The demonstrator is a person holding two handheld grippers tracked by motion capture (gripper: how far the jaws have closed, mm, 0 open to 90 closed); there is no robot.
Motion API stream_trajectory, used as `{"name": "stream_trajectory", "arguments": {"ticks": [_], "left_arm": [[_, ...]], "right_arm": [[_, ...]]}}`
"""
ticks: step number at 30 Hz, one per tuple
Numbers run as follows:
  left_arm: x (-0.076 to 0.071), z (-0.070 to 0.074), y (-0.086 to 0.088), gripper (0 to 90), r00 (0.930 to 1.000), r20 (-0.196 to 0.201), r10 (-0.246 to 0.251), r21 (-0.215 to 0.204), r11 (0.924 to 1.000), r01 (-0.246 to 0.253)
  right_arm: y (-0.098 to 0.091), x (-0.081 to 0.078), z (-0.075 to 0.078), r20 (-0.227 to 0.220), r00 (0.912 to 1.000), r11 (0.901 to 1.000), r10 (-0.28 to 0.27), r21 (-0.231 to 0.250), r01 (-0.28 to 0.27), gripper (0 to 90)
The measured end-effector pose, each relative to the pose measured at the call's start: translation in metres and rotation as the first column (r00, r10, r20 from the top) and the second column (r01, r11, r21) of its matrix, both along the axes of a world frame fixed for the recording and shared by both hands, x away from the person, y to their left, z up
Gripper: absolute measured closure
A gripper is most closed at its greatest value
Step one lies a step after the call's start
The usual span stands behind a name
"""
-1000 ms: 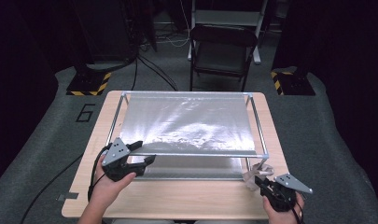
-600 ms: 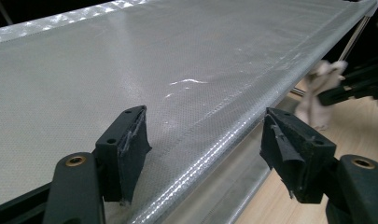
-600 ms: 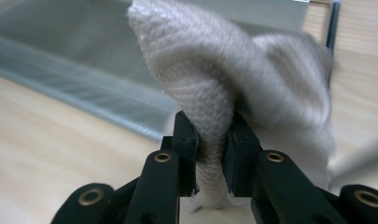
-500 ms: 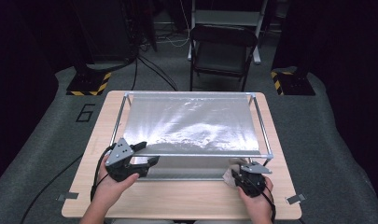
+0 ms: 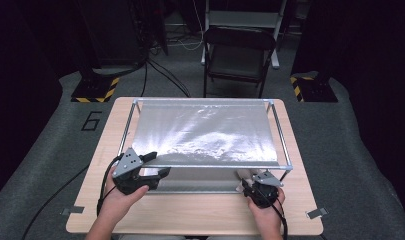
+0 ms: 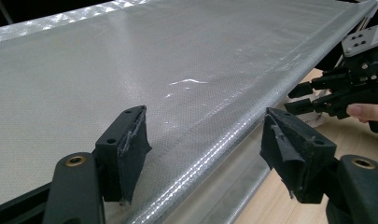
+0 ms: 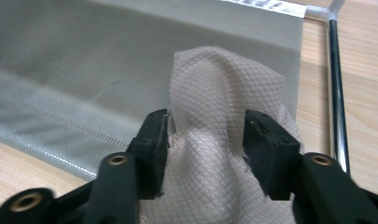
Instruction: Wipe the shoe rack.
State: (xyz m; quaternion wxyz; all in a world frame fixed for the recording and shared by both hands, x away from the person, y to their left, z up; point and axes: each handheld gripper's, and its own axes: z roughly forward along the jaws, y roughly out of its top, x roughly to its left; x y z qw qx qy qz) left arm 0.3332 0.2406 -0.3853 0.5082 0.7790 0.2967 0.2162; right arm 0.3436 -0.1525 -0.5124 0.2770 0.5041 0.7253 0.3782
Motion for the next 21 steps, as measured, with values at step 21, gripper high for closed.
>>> {"name": "stream_trajectory", "arguments": {"ticks": [21], "left_arm": [[-0.001,-0.001,-0.001,31.8,0.9999,0.01,0.007,0.0,1.0,-0.007]], "right_arm": [[0.016,0.012,-0.009,-0.096,0.9938,0.9962,0.057,0.072,-0.05,76.9]]}}
